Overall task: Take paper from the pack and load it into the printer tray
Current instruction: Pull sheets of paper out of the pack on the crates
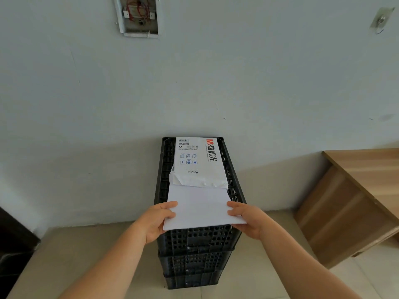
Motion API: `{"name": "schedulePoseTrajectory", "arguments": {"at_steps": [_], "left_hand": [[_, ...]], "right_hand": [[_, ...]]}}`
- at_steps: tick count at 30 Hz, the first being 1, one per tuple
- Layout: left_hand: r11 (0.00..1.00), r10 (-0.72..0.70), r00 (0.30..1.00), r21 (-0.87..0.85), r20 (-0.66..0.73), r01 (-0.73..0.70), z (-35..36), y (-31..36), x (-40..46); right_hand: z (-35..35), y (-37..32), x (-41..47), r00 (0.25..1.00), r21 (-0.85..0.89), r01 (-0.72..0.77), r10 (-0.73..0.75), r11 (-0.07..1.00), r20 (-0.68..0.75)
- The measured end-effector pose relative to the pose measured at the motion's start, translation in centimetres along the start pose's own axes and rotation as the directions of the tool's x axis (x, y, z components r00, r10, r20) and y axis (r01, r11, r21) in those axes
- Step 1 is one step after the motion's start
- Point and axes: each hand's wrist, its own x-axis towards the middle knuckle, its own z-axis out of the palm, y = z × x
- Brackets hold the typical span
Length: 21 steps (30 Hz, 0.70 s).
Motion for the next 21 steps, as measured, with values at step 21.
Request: {"name": "schedulePoseTrajectory", "arguments": {"at_steps": [21], "left_hand": [[0.94,0.341,0.938,0.041,-0.06,-0.339,1.6,1.4,-13.7]], "right_hand": [[0.0,-1.0,-10.3,0.89,-0.166,0.456,-0.446,0.874,0.096]]}}
